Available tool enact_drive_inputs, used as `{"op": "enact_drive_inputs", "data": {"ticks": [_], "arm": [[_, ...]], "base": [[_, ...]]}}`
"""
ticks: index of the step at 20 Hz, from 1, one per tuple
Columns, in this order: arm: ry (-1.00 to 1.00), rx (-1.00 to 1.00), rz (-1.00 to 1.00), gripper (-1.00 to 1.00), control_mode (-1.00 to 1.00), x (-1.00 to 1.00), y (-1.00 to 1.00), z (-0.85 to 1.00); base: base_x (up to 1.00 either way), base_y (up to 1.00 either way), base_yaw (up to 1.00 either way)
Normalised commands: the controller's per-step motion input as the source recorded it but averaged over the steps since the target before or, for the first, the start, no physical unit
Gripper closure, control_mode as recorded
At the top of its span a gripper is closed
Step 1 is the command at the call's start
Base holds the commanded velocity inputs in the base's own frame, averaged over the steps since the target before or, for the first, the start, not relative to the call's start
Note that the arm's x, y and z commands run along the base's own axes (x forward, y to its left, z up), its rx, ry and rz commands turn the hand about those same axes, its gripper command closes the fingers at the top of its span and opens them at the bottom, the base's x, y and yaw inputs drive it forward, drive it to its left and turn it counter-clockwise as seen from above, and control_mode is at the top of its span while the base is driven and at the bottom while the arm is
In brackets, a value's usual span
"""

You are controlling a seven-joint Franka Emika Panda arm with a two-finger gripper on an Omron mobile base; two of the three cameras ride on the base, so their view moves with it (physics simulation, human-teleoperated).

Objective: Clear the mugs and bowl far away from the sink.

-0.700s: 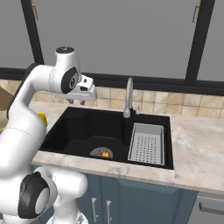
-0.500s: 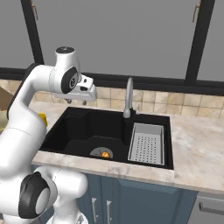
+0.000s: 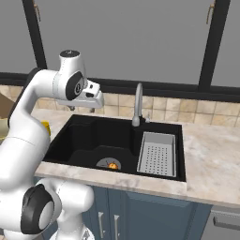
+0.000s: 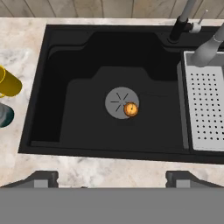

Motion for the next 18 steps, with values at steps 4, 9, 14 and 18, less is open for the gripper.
{"op": "enact_drive_inputs", "data": {"ticks": [4, 9, 14, 18], "arm": [[0.0, 0.0, 0.0, -1.0, -1.0, 0.0, 0.0, 0.0], [0.0, -0.02, 0.0, -1.0, -1.0, 0.0, 0.1, 0.0], [0.0, -0.17, 0.0, -1.0, -1.0, 0.0, 0.62, 0.0], [0.02, -0.04, 0.0, -1.0, -1.0, 0.0, 0.55, -0.02]], "base": [[0.0, 0.0, 0.0], [0.0, 0.0, 0.0], [0.0, 0.0, 0.0], [0.0, 0.0, 0.0]]}}
